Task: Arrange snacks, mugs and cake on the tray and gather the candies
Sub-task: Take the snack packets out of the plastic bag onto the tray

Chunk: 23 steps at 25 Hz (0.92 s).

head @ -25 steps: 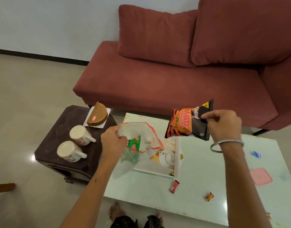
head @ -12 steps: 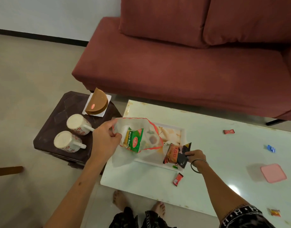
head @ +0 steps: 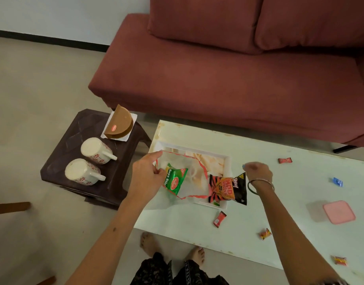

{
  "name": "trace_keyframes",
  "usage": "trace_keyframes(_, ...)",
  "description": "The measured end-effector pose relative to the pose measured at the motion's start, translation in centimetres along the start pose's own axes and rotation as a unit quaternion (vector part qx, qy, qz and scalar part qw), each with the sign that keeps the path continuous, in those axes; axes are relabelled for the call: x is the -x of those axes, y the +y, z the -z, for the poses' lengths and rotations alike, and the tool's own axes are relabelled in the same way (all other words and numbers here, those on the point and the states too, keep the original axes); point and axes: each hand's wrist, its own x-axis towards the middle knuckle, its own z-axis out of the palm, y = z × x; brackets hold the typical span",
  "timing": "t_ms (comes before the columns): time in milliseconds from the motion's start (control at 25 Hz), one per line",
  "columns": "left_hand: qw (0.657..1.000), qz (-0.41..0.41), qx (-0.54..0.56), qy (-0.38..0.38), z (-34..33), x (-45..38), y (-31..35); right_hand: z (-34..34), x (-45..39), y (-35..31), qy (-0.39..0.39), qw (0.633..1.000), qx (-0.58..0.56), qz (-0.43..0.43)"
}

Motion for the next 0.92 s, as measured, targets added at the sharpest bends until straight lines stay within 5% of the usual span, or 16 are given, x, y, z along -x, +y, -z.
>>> trace_keyframes(80,1.000,-0.009,0.002,-0.007,-0.3,0.6,0.6,0.8,4.2,-2.7,0.020,0.984,-0.167,0.057)
trace_keyframes(160,1.000,-0.019,0.009,-0.016,-0.7,1.3,1.3,-0.7,8.1,-4.3,-0.121,0.961,-0.239,0.073)
trace_keyframes(240,0.999,-0.027,0.014,-0.025,-1.0,1.7,1.9,-3.6,9.6,-5.5,-0.271,0.922,-0.277,-0.010)
trace_keyframes(320,0.999,-0.022,0.020,-0.032,-1.3,1.8,2.5,-6.2,9.2,-6.1,-0.326,0.910,-0.232,-0.105)
trace_keyframes(520,0.998,-0.046,0.011,-0.035,-1.8,2.6,3.4,-9.6,6.4,-4.3,-0.338,0.934,-0.036,-0.112)
trace_keyframes(920,0.997,-0.024,-0.029,-0.061,-1.2,3.2,2.9,-9.4,8.5,-7.6,-0.280,0.958,0.049,0.041)
